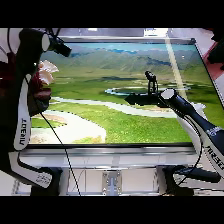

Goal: Fold the shirts.

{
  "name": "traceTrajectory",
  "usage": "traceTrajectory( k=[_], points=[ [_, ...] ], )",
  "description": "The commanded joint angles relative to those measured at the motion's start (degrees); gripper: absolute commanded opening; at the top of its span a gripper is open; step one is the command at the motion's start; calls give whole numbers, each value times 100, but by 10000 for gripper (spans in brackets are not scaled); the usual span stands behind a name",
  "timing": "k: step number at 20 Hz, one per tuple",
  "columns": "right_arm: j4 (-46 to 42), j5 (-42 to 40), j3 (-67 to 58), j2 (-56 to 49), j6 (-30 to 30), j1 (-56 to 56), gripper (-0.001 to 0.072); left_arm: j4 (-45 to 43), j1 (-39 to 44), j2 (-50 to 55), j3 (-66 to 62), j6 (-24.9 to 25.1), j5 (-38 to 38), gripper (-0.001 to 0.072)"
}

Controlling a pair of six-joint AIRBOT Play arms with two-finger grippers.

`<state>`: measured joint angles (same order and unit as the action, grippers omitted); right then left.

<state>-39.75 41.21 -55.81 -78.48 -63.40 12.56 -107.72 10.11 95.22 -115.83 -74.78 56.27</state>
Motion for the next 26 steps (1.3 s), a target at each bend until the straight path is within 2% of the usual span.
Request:
traceTrajectory(
  k=[1, 2, 3, 4, 7, 9, 12, 17, 24, 25, 26],
  points=[
    [-195, 4, 0, 0, -4, 2, 505, -192, -857, 153, 2, -1751, -380, 404],
    [-223, 2, 0, 0, -4, 2, 505, -50, -1217, 267, 2, -2568, -166, 456],
    [-236, 2, 0, 0, -4, 2, 505, 249, -1596, 396, 2, -3121, 74, 555],
    [-234, 2, 2, 0, -4, 2, 505, 697, -1937, 535, 2, -3414, 227, 613],
    [-234, 0, 0, 0, -4, 2, 505, 2393, -2841, 975, 2, -3947, 317, 627],
    [-234, -20, 2, 0, -4, 0, 505, 3366, -3305, 1279, 2, -4028, 385, 628],
    [-227, -85, 0, 0, -15, 2, 505, 3993, -3716, 1628, 2, -4142, 391, 628],
    [-232, -358, 2, 0, -437, 2, 504, 4271, -3786, 2076, 2, -4094, -160, 628],
    [-234, -728, 2, 0, -435, 2, 505, 4498, -3786, 2396, 2, -4057, -599, 623],
    [-232, -791, 0, 0, -435, 2, 505, 4634, -3786, 2400, 2, -3936, -728, 561],
    [-234, -846, 0, 0, -435, 2, 505, 4817, -3786, 2400, 2, -3670, -841, 385]
  ],
)
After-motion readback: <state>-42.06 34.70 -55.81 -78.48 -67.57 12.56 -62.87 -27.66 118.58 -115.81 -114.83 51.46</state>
